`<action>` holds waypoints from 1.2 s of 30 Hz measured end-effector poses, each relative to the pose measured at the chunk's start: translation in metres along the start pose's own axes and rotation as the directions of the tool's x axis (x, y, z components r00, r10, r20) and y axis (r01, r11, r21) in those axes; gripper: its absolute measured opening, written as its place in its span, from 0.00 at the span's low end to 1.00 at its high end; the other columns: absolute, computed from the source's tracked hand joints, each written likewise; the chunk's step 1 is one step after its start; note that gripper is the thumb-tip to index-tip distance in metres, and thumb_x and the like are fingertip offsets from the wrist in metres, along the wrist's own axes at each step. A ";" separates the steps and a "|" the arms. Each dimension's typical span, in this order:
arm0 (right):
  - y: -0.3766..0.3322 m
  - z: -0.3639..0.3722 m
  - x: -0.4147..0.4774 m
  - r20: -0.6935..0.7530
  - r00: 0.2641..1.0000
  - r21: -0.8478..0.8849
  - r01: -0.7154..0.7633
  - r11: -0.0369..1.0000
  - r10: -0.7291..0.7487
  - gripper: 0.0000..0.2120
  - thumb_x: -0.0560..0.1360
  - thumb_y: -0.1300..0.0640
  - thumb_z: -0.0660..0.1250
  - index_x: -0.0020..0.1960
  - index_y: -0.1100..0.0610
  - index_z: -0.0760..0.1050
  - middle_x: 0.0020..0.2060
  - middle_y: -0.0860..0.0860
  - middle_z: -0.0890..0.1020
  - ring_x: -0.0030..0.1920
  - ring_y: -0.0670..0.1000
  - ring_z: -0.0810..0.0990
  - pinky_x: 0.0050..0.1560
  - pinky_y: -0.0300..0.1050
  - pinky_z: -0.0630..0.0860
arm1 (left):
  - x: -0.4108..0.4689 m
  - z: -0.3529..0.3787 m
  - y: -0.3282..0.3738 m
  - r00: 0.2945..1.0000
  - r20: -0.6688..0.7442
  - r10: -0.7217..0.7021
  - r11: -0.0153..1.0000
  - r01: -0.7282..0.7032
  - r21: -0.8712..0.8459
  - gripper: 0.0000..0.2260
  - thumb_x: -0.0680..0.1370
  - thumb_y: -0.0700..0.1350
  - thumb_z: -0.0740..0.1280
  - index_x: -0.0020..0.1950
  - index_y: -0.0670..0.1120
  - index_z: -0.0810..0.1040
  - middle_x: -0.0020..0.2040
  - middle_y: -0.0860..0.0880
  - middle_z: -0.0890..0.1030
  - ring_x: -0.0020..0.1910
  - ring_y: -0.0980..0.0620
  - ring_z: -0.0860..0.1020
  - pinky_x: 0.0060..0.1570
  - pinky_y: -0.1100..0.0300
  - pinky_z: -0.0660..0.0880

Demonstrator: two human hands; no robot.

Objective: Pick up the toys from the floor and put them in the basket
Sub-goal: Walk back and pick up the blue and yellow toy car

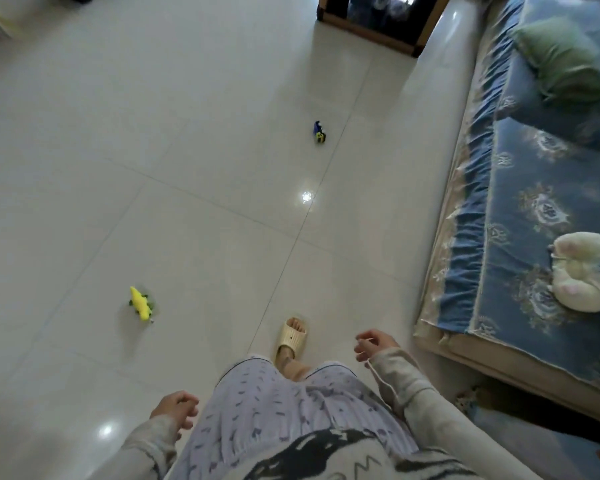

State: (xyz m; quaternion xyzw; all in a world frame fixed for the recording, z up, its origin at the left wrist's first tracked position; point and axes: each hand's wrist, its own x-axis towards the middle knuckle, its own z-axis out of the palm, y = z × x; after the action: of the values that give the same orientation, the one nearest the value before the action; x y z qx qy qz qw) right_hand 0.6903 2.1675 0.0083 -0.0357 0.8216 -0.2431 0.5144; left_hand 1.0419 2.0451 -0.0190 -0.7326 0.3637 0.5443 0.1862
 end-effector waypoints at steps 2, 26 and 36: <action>-0.034 -0.013 0.018 0.024 0.999 -0.061 0.024 0.998 -0.023 0.13 0.77 0.69 0.56 0.59 0.71 0.73 0.31 0.54 0.74 0.24 0.48 0.75 0.19 0.28 0.67 | 0.006 -0.001 0.030 1.000 0.010 -0.006 1.000 0.006 0.007 0.07 0.77 0.35 0.59 0.44 0.41 0.76 0.41 0.40 0.76 0.30 0.48 0.71 0.35 0.62 0.64; -0.279 -0.132 0.206 -0.086 0.975 0.099 -0.194 0.976 0.203 0.04 0.77 0.70 0.58 0.49 0.66 0.71 0.29 0.56 0.74 0.25 0.52 0.72 0.23 0.37 0.68 | 0.058 -0.049 0.588 0.939 0.078 0.336 0.918 -0.345 0.194 0.07 0.75 0.36 0.61 0.45 0.46 0.75 0.39 0.45 0.77 0.29 0.52 0.72 0.29 0.63 0.63; -0.436 -0.178 0.313 -0.029 0.993 0.047 -0.113 0.992 0.115 0.06 0.77 0.72 0.56 0.51 0.67 0.70 0.31 0.55 0.72 0.25 0.49 0.72 0.15 0.29 0.66 | 0.090 -0.042 0.678 0.973 0.027 0.228 0.944 -0.228 0.240 0.08 0.75 0.35 0.60 0.45 0.45 0.76 0.38 0.45 0.77 0.27 0.52 0.71 0.24 0.66 0.64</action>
State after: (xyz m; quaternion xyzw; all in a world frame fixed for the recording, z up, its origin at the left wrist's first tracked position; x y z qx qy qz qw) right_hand 0.3072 1.7517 0.0022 0.0267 0.8247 -0.2322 0.5150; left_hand 0.5836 1.5356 -0.0058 -0.6579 0.5097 0.5132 0.2097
